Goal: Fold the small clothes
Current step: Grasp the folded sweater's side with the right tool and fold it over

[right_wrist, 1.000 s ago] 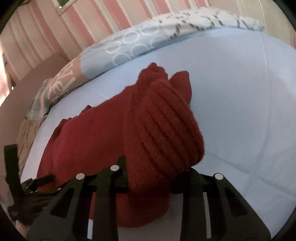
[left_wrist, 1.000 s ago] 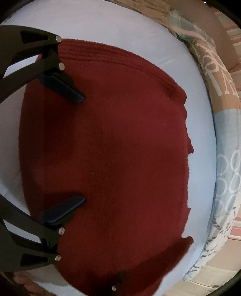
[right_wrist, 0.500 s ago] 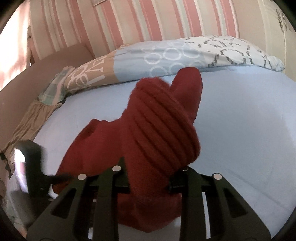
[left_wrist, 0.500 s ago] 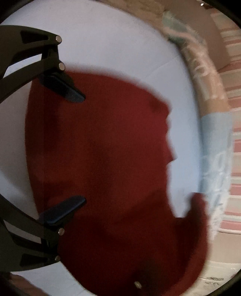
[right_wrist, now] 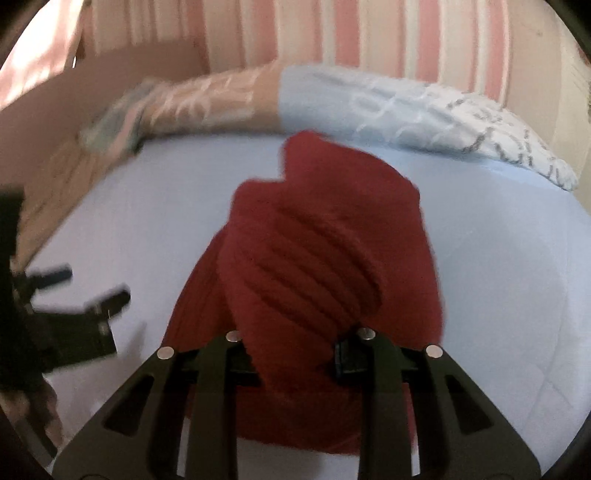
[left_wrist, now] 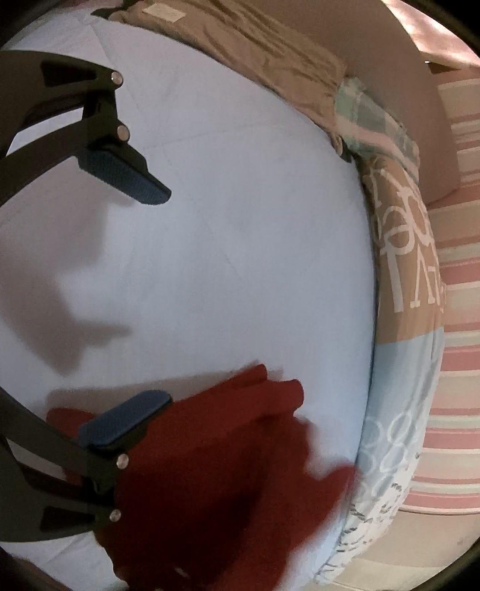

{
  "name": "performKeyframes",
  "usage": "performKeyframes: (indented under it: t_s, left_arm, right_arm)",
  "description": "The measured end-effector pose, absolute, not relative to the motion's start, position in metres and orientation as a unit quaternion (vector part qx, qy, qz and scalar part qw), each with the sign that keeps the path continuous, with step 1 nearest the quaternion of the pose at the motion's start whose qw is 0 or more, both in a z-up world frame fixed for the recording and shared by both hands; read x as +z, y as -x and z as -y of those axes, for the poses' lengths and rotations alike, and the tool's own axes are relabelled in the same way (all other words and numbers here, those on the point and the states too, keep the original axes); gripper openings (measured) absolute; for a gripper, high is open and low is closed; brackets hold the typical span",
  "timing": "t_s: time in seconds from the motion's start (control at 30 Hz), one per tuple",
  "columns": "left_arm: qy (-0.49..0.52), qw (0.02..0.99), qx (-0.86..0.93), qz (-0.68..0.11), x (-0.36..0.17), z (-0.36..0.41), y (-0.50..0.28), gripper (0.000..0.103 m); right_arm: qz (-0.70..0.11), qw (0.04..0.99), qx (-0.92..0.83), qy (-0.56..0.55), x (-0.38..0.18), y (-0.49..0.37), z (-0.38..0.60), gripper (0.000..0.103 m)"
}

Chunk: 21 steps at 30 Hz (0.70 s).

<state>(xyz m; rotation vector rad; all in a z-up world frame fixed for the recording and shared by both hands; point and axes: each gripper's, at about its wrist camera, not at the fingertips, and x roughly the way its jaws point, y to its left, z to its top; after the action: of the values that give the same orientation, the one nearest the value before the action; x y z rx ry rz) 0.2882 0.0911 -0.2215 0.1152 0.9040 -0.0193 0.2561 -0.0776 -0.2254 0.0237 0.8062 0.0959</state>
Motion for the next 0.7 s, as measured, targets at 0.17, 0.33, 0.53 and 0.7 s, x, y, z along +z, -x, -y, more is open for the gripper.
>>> performKeyframes:
  t_s: [0.17,0.33,0.53,0.7]
  left_arm:
    - [-0.046,0.896,-0.010,-0.442,-0.221,-0.105,-0.276,0.101]
    - [-0.038,0.893,-0.019,-0.449,-0.226,-0.112,-0.252,0.101]
    - [-0.025,0.889,-0.030,-0.456,-0.232,-0.108,-0.230,0.101]
    - [-0.030,0.888,-0.036,-0.456,-0.230,-0.099,-0.222,0.101]
  right_arm:
    - [-0.423,0.904,0.053,0.016,-0.256,-0.257,0.048,0.025]
    - [-0.443,0.893,0.078,-0.001,-0.256,-0.264,0.060,0.042]
    - [-0.443,0.888,0.122,-0.029,-0.232,-0.243,0.073,0.064]
    - [-0.433,0.888,0.136,-0.075,-0.203,-0.227,0.107,0.073]
